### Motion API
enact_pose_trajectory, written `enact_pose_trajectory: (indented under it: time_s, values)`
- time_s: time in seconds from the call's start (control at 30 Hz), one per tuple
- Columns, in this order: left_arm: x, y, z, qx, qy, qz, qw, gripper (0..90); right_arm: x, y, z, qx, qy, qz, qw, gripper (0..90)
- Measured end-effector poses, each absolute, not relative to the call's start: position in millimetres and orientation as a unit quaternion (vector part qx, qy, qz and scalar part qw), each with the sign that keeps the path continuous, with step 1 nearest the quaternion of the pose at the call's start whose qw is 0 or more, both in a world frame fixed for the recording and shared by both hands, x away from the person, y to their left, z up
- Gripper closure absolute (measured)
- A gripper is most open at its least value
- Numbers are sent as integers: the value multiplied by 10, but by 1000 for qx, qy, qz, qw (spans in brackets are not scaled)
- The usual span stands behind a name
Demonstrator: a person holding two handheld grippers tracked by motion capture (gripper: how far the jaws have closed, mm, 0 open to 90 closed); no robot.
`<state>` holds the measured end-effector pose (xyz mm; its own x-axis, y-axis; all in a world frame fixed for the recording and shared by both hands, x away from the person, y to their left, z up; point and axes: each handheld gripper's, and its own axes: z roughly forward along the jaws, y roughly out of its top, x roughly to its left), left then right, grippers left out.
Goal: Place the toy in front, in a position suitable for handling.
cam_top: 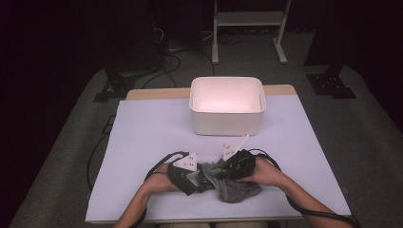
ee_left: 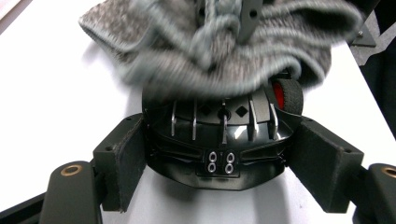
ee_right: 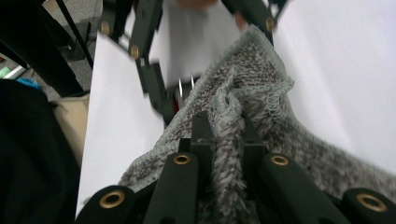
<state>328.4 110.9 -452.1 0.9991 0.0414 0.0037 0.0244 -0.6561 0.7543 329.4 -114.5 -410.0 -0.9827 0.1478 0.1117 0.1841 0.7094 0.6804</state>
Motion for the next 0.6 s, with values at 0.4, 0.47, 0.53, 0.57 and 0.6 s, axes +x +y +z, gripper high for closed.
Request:
enact_pose_trajectory:
  time_s: [0.4,0.47,0.53,0.57,0.6]
  values:
    - [3284,1127,-4537,908,25,3,419,238,3457,-1089,-4074,-98,-929,-357,9,806]
    - [3290,1128,-4535,909,21,6,416,238,3433,-1193,-4096,-106,-930,-351,16,805]
    - [3294,1125,-4528,910,19,6,414,239,3387,-1234,-4113,-103,-929,-354,26,805]
    - [3296,1124,-4527,910,19,5,414,238,3367,-1216,-4112,-99,-928,-359,31,804]
    - [3293,1122,-4525,910,20,5,414,238,3349,-1176,-4109,-94,-925,-365,38,804]
